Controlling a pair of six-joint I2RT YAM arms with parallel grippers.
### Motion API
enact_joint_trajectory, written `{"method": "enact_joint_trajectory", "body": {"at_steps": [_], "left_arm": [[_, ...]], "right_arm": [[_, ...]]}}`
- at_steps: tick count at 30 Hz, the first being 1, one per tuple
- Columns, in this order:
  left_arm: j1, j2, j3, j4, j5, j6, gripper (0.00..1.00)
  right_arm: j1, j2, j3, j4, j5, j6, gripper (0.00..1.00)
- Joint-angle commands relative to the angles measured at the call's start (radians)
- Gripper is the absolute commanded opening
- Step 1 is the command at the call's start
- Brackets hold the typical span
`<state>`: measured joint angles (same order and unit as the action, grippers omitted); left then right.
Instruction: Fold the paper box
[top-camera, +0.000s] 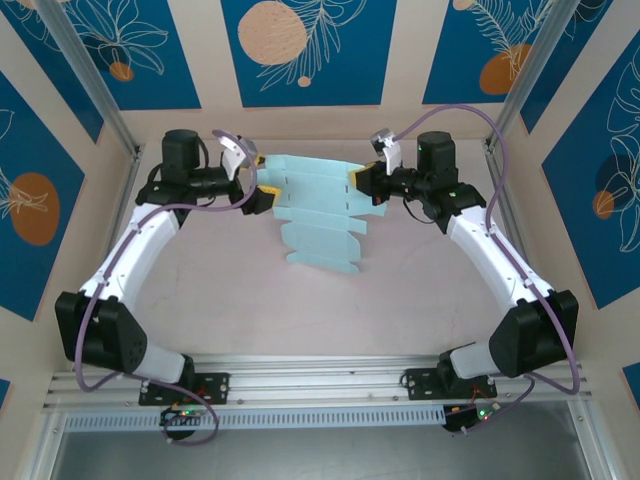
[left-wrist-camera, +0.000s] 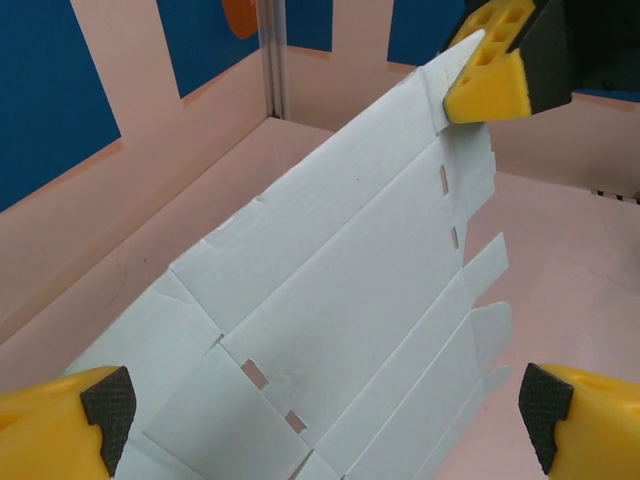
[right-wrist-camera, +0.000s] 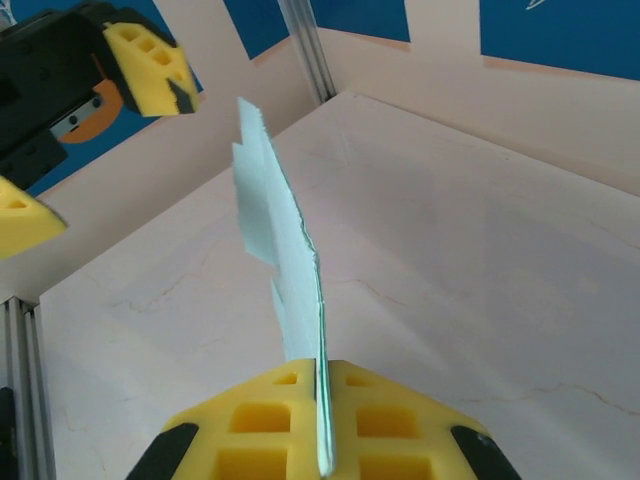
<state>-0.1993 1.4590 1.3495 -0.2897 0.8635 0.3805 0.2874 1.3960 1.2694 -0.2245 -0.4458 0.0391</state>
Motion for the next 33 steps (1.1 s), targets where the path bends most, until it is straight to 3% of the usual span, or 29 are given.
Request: {"method": "enact_joint_trajectory", "body": {"at_steps": [1, 7, 13, 22, 28, 33], "left_arm": [[-0.002, 0.032, 0.072, -0.088, -0.005, 0.069, 1.00], [-0.005, 0.117, 0.207, -0.150, -0.001, 0.095, 0.99], [-0.040, 0.265, 0.464, -0.469, 0.054, 0.284, 0.88], [-0.126, 0.406, 0.680, -0.717, -0.059, 0.466, 0.73], [-0.152, 0.424, 0.702, -0.751, -0.101, 0.500, 0.42], [-0.173, 0.423, 0.704, -0.774, -0.155, 0.526, 0.24]], "right_arm": [[-0.003, -0.023, -0.022, 0.032, -0.070, -0.023, 0.00], [-0.003, -0.024, -0.017, 0.021, -0.104, -0.040, 0.00], [-0.003, -0.013, -0.007, 0.013, -0.148, -0.053, 0.00], [-0.002, 0.026, 0.028, -0.021, -0.150, -0.065, 0.00], [-0.006, 0.046, 0.040, -0.025, -0.141, -0.064, 0.00], [-0.006, 0.056, 0.055, -0.027, -0.125, -0.058, 0.00]]}}
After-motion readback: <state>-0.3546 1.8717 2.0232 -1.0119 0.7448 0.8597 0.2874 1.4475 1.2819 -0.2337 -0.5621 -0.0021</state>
